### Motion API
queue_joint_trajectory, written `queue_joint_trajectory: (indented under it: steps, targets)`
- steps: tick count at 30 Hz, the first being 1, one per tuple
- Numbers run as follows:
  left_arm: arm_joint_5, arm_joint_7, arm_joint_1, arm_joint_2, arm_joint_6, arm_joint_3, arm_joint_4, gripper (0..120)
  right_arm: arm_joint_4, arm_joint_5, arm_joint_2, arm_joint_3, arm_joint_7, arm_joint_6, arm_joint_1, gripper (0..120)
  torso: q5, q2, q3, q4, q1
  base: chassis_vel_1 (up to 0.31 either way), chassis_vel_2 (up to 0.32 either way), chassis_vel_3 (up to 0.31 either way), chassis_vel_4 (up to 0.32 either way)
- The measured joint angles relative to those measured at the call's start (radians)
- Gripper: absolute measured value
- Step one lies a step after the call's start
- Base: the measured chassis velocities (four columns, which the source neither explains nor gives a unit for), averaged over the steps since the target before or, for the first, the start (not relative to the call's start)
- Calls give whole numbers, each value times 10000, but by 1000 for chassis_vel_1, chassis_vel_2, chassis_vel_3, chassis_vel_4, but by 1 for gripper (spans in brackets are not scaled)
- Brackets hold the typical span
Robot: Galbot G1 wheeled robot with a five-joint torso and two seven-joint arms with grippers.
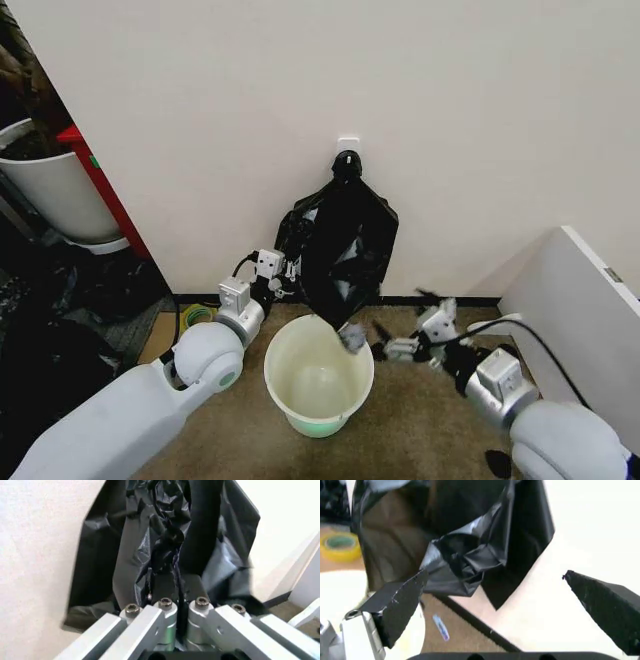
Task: Place the garbage bag over the trash bin.
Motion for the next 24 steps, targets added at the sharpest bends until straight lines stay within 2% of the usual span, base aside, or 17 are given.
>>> queue_joint_trajectory:
  steps: [3, 5, 7, 9, 11, 15, 16, 21, 24]
  targets:
    - [27, 42, 23, 21, -45, 34, -4, 0, 68, 1460, -7, -369, 219, -42, 713, 100, 1, 0, 0, -3, 0, 0, 0, 0, 0]
    - [27, 51, 7, 21, -55, 75, -4, 0, 43, 1784, 18, -499, 254, -85, 958, 100, 0, 0, 0, -2, 0, 0, 0, 0, 0]
    - [27, 59, -75, 23, -77, 183, -4, 0, -375, 2770, 203, -1203, 371, -236, 2212, 100, 1, 0, 0, -2, 0, 0, 0, 0, 0]
    - [27, 61, -89, 23, -81, 206, -3, 0, -489, 2901, 245, -1366, 388, -262, 2461, 100, 3, 0, 0, -1, 0, 0, 0, 0, 0]
    - [26, 61, -72, 23, -100, 247, -6, 0, -1105, 3316, 483, -2284, 443, -440, 3635, 100, 0, 0, 1, 1, 0, 0, 0, 0, 0]
    - [75, 62, 79, 37, -104, 198, -35, 0, -2177, 3010, 925, -3373, 416, -609, 4686, 100, -1, 0, 1, 1, 0, 0, 0, 0, 0]
    - [75, 62, 79, 37, -104, 198, -35, 0, -2177, 3010, 925, -3373, 416, -609, 4686, 100, -1, 0, 1, 1, 0, 0, 0, 0, 0]
    - [257, 57, 483, 35, -105, 22, -122, 0, -3517, 2267, 1755, -4620, 403, -841, 5787, 100, 1, -1, 2, 0, 0, 0, 0, 0, 0]
    - [304, 57, 624, 34, -100, -65, -194, 0, -3841, 2165, 2010, -4959, 409, -1111, 6134, 98, -2, 0, 1, -2, 0, 0, 0, 0, 0]
